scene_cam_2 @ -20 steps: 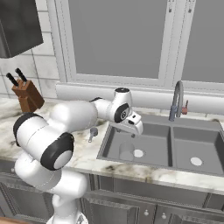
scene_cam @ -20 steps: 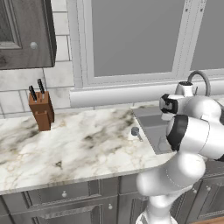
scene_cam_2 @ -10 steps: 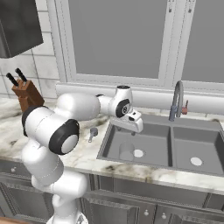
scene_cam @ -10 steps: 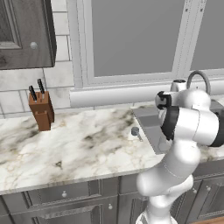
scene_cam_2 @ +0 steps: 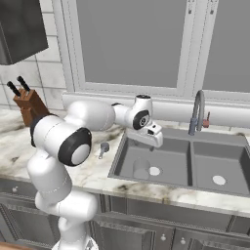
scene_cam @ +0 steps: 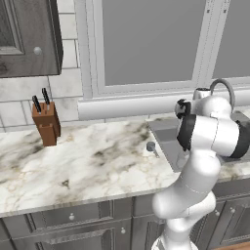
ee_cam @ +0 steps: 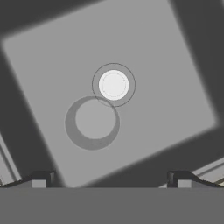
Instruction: Move any existing items from the left basin to the right basin for drying. Then move the measuring cup from the counter to the left basin of the sink for washing.
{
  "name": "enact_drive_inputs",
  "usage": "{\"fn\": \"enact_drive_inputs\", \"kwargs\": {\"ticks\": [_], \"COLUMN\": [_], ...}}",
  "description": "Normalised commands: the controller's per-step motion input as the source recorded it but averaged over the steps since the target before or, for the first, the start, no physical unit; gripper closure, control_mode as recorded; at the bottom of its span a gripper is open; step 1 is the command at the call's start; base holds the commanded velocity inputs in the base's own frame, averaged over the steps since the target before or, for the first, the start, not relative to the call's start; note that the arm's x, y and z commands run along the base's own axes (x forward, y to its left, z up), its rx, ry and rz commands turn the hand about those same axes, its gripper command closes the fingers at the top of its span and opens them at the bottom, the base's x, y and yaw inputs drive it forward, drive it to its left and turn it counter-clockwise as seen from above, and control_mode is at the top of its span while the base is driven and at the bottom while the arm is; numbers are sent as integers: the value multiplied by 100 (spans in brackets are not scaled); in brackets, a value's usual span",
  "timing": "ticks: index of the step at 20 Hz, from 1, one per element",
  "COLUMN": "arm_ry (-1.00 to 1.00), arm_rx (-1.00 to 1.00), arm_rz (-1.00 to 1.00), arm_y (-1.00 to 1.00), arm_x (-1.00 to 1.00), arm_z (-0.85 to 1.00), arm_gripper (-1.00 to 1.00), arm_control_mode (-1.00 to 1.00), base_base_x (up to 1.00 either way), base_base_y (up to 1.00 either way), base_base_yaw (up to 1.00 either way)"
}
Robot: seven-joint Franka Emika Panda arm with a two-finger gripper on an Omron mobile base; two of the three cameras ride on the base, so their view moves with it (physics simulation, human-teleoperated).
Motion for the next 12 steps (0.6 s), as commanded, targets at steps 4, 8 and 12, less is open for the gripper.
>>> {"fn": "enact_drive_inputs", "kwargs": {"ticks": [4,8,12], "arm_ry": [0,2,4], "arm_rx": [6,1,0], "arm_rz": [0,0,0], "arm_y": [-25,-18,-3], "arm_x": [2,5,10], "arm_z": [-22,-33,-27], "arm_gripper": [-100,-100,-100], "arm_control_mode": [-100,-100,-100], "base_base_x": [0,0,0], "base_base_y": [0,0,0], "base_base_yaw": [0,0,0]}}
